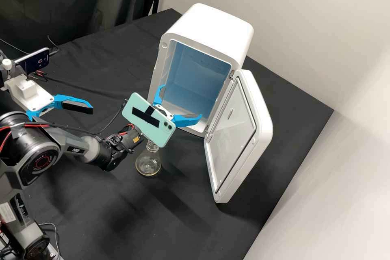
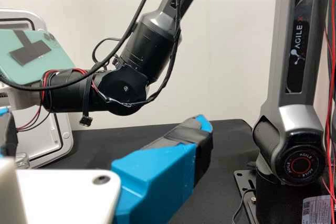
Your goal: Place the flask in the incubator
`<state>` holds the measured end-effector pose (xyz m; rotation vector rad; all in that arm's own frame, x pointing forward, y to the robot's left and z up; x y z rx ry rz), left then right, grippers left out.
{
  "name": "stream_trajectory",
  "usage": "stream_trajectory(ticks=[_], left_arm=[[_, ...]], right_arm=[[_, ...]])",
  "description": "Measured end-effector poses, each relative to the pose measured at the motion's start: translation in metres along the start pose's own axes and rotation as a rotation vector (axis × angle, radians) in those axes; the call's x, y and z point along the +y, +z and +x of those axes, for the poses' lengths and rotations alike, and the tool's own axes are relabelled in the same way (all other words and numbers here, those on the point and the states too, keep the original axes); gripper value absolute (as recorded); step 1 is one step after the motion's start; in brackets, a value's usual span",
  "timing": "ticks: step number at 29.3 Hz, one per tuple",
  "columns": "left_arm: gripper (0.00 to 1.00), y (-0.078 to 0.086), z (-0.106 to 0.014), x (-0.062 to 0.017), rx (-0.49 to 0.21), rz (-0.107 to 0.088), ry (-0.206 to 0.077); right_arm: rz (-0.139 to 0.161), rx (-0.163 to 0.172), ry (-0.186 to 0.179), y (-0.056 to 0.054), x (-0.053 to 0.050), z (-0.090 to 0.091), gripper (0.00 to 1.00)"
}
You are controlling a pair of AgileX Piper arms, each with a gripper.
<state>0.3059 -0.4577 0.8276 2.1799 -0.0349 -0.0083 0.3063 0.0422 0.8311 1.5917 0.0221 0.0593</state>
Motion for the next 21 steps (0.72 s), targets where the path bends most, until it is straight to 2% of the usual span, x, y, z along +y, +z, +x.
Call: stream_trajectory(ticks=[15,17,19,21], left_arm=[[1.0,-0.001,-0.001,-0.0013,0.008,-0.003,-0.006],[1.0,-0.002,-0.005,-0.0018,0.052,0.02,-0.026],[1.0,-0.004,-0.009,-0.0024,0.096,0.01,-0.033],[1.0,-0.006,-0.014,-0.0042,0.113,0.012,-0.058]], right_arm=[[0.0,0.0,0.0,0.0,0.0,0.0,1.0],[0.0,0.0,0.0,0.0,0.0,0.0,1.0],[0.0,0.0,0.0,0.0,0.0,0.0,1.0],[0.0,0.0,0.0,0.0,0.0,0.0,1.0]])
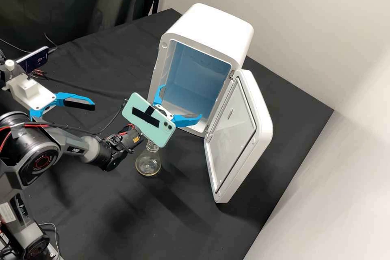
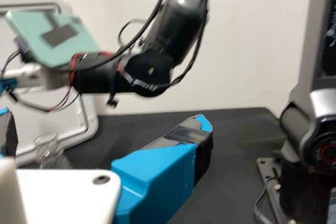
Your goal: Place the flask in the incubator
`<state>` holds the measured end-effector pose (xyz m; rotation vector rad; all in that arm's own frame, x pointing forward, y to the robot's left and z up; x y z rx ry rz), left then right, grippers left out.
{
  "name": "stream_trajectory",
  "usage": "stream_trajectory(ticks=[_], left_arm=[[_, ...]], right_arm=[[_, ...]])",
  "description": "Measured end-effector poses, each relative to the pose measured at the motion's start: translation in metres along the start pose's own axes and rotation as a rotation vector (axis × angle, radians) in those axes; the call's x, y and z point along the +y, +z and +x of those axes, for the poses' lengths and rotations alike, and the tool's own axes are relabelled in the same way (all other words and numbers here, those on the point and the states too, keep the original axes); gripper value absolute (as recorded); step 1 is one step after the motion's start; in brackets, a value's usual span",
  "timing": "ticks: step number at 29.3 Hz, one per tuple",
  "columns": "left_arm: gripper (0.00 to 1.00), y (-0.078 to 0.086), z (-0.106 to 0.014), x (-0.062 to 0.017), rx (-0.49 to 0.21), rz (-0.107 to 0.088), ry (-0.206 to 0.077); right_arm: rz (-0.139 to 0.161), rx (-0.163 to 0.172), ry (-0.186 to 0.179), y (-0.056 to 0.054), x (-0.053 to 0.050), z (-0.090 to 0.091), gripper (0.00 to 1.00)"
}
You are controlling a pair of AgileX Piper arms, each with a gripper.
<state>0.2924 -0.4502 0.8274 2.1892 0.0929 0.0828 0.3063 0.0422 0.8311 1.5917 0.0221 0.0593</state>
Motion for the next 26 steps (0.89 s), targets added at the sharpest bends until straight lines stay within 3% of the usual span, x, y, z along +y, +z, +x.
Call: stream_trajectory(ticks=[2,4,6,9,11,13,15,26], left_arm=[[1.0,-0.004,-0.003,-0.0036,0.009,0.006,-0.032],[1.0,-0.011,-0.008,-0.0084,0.0,0.042,-0.071],[1.0,-0.017,-0.013,-0.0128,-0.007,0.072,-0.092],[1.0,-0.034,-0.022,-0.0209,-0.007,0.083,-0.132],[1.0,-0.046,-0.026,-0.0233,0.024,0.062,-0.139],[1.0,-0.056,-0.03,-0.0264,0.061,0.022,-0.148],[1.0,-0.063,-0.033,-0.0294,0.095,-0.005,-0.159],[1.0,-0.067,-0.045,-0.0404,0.1,0.0,-0.209]], right_arm=[[0.0,0.0,0.0,0.0,0.0,0.0,1.0],[0.0,0.0,0.0,0.0,0.0,0.0,1.0],[0.0,0.0,0.0,0.0,0.0,0.0,1.0],[0.0,0.0,0.0,0.0,0.0,0.0,1.0],[0.0,0.0,0.0,0.0,0.0,0.0,1.0],[0.0,0.0,0.0,0.0,0.0,0.0,1.0],[0.0,0.0,0.0,0.0,0.0,0.0,1.0],[0.0,0.0,0.0,0.0,0.0,0.0,1.0]])
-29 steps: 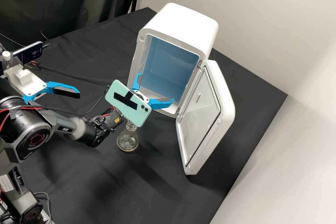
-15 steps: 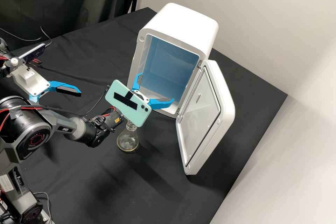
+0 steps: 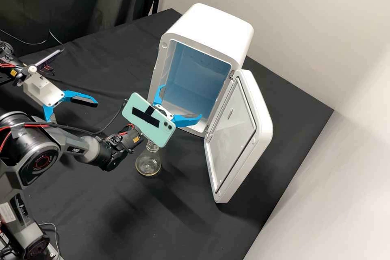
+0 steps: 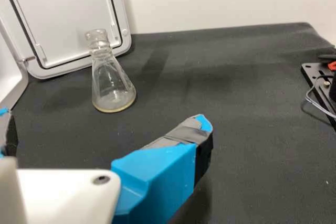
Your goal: Place the flask in the incubator
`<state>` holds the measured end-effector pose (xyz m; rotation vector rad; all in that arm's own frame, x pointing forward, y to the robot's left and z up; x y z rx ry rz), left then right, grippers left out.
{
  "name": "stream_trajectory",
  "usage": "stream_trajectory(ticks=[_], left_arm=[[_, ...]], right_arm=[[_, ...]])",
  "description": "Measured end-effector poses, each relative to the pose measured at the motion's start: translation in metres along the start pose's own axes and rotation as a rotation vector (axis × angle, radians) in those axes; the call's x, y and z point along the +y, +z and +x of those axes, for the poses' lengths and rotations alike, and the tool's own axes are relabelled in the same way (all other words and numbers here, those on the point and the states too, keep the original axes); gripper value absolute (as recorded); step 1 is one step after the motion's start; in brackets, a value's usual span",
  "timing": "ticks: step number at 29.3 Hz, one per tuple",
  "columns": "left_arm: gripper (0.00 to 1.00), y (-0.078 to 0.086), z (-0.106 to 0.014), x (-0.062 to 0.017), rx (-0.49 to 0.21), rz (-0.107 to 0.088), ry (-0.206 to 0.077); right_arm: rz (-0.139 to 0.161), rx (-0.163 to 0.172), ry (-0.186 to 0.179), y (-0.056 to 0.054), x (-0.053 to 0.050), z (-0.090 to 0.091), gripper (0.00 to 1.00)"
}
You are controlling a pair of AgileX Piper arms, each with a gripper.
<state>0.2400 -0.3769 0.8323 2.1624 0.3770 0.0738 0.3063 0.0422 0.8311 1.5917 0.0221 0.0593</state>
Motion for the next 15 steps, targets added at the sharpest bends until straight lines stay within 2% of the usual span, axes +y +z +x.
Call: stream_trajectory(ticks=[6,11,15], left_arm=[[1.0,-0.001,-0.0021,-0.0037,0.004,-0.002,-0.014],[1.0,-0.0035,-0.0025,-0.0035,0.005,0.007,-0.015],[1.0,-0.0057,-0.0028,-0.0033,0.012,0.006,-0.014]], right_arm=[[0.0,0.0,0.0,0.0,0.0,0.0,1.0],[0.0,0.0,0.0,0.0,0.0,0.0,1.0],[0.0,0.0,0.0,0.0,0.0,0.0,1.0]])
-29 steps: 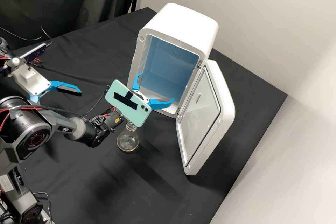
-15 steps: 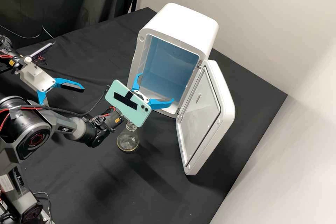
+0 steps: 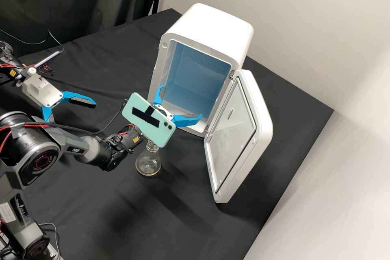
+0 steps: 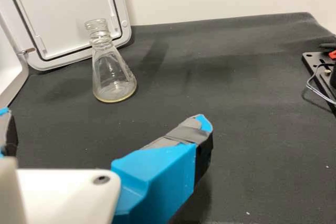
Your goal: Place the flask in the incubator
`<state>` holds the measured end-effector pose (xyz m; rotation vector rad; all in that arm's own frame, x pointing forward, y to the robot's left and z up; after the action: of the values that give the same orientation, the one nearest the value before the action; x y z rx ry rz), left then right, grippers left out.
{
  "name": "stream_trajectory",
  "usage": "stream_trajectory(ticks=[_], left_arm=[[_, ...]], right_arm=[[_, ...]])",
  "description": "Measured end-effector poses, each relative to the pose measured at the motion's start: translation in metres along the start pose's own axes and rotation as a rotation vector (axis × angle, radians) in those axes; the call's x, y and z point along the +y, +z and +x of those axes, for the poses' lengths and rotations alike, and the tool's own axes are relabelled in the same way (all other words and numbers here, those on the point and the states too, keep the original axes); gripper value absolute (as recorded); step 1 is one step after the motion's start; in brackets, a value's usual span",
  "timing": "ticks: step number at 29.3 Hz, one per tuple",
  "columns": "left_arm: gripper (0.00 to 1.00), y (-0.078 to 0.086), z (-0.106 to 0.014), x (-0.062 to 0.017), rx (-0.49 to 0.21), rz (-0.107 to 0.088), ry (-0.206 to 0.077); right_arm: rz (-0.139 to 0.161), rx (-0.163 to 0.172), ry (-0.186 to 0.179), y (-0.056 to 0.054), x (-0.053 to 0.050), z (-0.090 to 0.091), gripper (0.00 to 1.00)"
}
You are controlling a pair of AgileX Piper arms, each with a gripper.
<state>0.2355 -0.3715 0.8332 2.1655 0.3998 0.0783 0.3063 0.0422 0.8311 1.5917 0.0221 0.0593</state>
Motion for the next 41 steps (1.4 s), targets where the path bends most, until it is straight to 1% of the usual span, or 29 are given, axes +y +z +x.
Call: stream_trajectory(ticks=[6,14,20,22,24,27,29,30,33,34,38,41], left_arm=[[1.0,0.0,0.001,-0.0027,0.001,0.001,-0.012],[1.0,0.0,0.001,-0.0027,-0.001,0.002,-0.012],[1.0,0.0,0.001,-0.0027,-0.001,0.002,-0.012],[1.0,0.0,0.001,-0.0027,-0.001,0.012,-0.012],[1.0,0.001,0.001,-0.0027,-0.001,0.019,-0.012],[1.0,0.002,0.002,-0.0028,-0.002,0.021,-0.012],[1.0,0.002,0.002,-0.0028,-0.003,0.027,-0.012],[1.0,0.002,0.002,-0.0028,-0.003,0.029,-0.012],[1.0,0.002,0.002,-0.0028,-0.003,0.029,-0.012],[1.0,0.002,0.002,-0.0028,-0.003,0.029,-0.012],[1.0,0.002,0.002,-0.0028,-0.003,0.029,-0.012],[1.0,0.002,0.002,-0.0028,-0.003,0.029,-0.012]], right_arm=[[0.002,0.0,0.0,0.0,0.0,0.0,1.0],[0.004,0.0,0.0,0.0,0.0,0.0,1.0],[0.004,0.012,0.011,0.0,0.0,-0.001,1.0],[0.004,0.021,0.019,0.0,0.0,-0.004,1.0],[0.005,0.02,0.024,0.002,0.0,-0.008,1.0],[0.004,0.004,0.025,0.006,0.002,-0.016,1.0],[0.005,0.005,0.04,0.008,0.004,-0.022,1.0],[0.006,0.011,0.044,0.008,0.004,-0.025,1.0],[0.012,0.031,0.062,0.009,0.007,-0.033,1.0],[0.007,0.039,0.061,0.01,0.006,-0.035,1.0],[0.005,0.036,0.067,0.014,0.006,-0.044,1.0],[-0.001,0.038,0.058,0.018,0.002,-0.053,1.0]])
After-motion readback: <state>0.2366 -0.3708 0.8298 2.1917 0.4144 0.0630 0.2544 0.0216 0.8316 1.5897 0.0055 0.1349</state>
